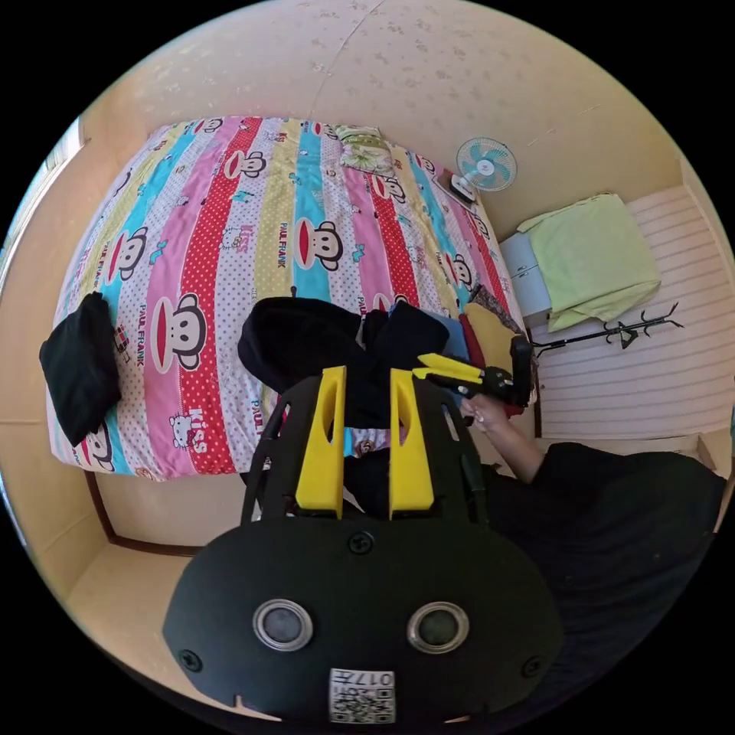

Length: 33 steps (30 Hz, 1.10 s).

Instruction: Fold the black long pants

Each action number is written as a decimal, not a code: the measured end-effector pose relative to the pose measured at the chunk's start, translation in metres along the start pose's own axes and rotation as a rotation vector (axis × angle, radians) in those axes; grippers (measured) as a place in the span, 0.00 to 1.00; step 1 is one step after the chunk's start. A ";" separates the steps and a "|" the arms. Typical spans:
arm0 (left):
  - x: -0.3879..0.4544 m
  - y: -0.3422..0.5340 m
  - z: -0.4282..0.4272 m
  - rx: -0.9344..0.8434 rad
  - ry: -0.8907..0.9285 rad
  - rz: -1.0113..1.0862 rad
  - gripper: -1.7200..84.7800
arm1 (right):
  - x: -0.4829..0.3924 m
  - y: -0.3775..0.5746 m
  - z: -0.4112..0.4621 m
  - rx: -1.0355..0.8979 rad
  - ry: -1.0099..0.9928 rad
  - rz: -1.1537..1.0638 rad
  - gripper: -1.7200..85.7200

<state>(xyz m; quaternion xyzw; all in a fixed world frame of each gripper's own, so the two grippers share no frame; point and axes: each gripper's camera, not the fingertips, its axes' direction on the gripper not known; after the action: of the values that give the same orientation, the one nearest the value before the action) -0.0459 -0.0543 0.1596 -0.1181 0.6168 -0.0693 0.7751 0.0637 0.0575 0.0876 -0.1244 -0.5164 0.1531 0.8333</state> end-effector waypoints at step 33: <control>-0.042 -0.014 0.112 -0.071 0.238 0.069 0.14 | 0.087 -0.034 -0.219 0.380 -0.197 0.438 0.04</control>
<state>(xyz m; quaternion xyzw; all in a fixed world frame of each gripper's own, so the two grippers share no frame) 0.0540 -0.0462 0.2265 -0.1150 0.7102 -0.0344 0.6937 0.3013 0.0489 0.0761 -0.0592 -0.5179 0.4342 0.7347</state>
